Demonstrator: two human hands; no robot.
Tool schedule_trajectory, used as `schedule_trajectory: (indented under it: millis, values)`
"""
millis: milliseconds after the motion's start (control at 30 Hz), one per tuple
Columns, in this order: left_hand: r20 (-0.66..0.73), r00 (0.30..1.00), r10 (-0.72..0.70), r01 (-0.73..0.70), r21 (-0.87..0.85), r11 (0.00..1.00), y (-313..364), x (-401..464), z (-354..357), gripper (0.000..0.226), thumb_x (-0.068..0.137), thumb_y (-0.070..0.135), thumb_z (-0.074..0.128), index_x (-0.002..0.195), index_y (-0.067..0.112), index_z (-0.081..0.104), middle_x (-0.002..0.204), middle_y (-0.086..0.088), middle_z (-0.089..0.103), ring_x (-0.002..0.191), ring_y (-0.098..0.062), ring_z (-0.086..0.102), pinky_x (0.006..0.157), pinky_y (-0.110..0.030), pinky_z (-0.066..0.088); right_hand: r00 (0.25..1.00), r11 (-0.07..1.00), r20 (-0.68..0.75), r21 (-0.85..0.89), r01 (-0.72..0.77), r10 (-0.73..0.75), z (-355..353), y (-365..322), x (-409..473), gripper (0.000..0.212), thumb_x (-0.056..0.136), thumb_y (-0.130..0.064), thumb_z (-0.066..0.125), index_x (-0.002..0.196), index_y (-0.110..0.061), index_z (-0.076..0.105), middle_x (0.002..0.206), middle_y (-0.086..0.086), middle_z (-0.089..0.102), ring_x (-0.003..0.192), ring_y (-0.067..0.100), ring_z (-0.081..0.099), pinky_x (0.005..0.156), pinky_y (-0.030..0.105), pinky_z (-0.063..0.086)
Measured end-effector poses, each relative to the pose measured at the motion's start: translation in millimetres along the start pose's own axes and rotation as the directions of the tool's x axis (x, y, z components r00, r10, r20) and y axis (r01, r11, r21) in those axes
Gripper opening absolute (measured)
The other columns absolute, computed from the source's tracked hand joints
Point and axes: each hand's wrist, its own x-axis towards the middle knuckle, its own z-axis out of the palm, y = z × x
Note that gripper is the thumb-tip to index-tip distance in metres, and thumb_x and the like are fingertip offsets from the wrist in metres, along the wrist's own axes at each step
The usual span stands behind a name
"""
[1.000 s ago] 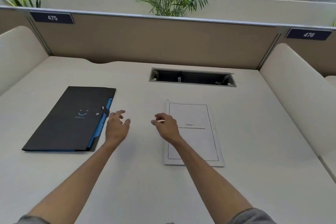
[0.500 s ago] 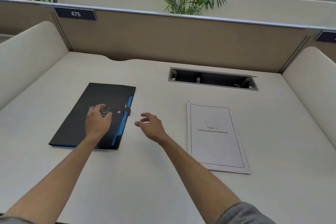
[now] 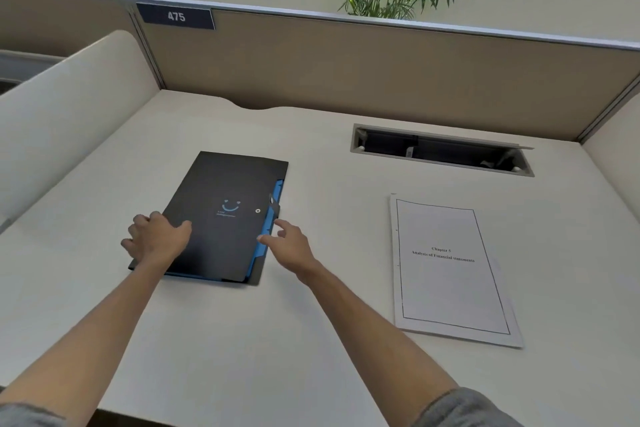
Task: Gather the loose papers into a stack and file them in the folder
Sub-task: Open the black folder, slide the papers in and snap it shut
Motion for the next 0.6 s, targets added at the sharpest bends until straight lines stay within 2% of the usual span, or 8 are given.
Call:
schedule_trajectory:
  millis: [167,267,400,500,600]
  values:
    - [0.077,0.995,-0.066,0.065,0.01,0.998,-18.2,3.7,10.8,0.073,0.079,0.053,0.063,0.127,-0.002,0.048,0.132,-0.025,0.045,0.127,-0.039,0.041,0.102,-0.052,0.03,0.998,0.995,-0.018,0.078,-0.058,0.059,12.7,-5.0,5.8,0.067,0.087,-0.038,0.065,0.146,-0.017,0.039,0.149,0.007,0.043,0.135,0.025,0.045,0.106,0.035,0.04]
    - [0.07,0.997,-0.038,0.038,-0.002,0.999,-23.0,6.0,13.3,0.073,0.079,0.055,0.063,0.125,-0.001,0.05,0.132,-0.024,0.045,0.126,-0.04,0.041,0.102,-0.052,0.032,0.994,0.987,-0.047,0.127,-0.094,0.101,16.4,-5.5,11.3,0.063,0.087,-0.036,0.065,0.142,-0.017,0.044,0.147,0.003,0.046,0.131,0.024,0.048,0.105,0.035,0.043]
    - [0.068,0.997,-0.047,0.051,-0.061,0.997,-23.9,7.8,11.4,0.072,0.074,0.052,0.071,0.122,0.002,0.052,0.129,-0.024,0.046,0.125,-0.041,0.04,0.101,-0.054,0.032,0.981,0.958,-0.066,0.236,-0.161,0.181,15.6,-1.7,17.9,0.063,0.081,-0.034,0.071,0.137,-0.016,0.048,0.142,0.005,0.051,0.122,0.023,0.055,0.104,0.041,0.048]
    - [0.09,0.995,-0.043,0.053,-0.112,0.992,-23.9,7.5,10.9,0.081,0.066,0.055,0.078,0.128,0.008,0.053,0.126,-0.023,0.047,0.122,-0.042,0.043,0.101,-0.053,0.034,0.98,0.963,-0.072,0.212,-0.166,0.185,9.2,3.5,19.8,0.068,0.083,-0.029,0.072,0.142,-0.012,0.042,0.14,0.005,0.049,0.124,0.024,0.052,0.101,0.034,0.045]
    - [0.103,0.995,-0.006,0.023,-0.16,0.987,-21.9,2.9,14.2,0.084,0.062,0.055,0.081,0.129,0.012,0.056,0.122,-0.021,0.049,0.12,-0.041,0.047,0.1,-0.052,0.035,0.985,0.984,-0.1,0.119,-0.13,0.142,5.0,11.0,21.2,0.054,0.086,-0.02,0.069,0.134,-0.008,0.047,0.117,0.004,0.055,0.106,0.02,0.055,0.086,0.028,0.043]
